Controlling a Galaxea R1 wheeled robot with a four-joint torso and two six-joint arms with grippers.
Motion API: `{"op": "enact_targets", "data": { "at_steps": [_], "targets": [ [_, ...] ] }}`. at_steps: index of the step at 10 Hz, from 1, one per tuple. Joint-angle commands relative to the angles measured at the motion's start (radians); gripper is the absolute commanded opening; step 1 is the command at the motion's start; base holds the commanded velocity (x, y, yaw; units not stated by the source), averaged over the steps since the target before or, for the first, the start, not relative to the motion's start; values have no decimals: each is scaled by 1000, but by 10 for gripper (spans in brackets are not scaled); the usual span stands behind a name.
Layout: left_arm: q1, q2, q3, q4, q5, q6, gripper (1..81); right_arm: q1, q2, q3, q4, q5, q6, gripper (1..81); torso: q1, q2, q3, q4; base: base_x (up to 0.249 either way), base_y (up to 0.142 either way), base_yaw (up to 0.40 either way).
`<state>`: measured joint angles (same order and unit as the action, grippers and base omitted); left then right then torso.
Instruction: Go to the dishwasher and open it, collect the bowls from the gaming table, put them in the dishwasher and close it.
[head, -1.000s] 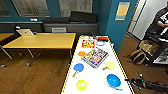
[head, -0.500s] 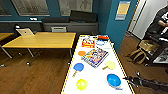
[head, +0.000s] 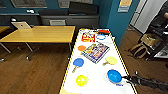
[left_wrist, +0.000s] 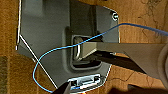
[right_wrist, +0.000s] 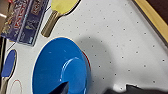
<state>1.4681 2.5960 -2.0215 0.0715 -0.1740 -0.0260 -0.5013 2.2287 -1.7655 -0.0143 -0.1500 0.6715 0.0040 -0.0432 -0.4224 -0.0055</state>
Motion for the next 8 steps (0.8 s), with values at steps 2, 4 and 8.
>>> {"op": "enact_targets", "data": {
  "at_steps": [2,4,8],
  "targets": [
    [-10,-19,10,1,62,1,811,114,8,-9,13,-19,8,811,0,0,-6,0,0,0,0],
    [-10,-19,10,-1,62,1,811,94,57,-27,11,-17,8,811,0,1,-5,0,0,0,0],
    [-5,-20,-11,-6,62,0,811,46,119,-61,4,0,7,10,0,1,-5,0,0,0,0]
  ]
}}
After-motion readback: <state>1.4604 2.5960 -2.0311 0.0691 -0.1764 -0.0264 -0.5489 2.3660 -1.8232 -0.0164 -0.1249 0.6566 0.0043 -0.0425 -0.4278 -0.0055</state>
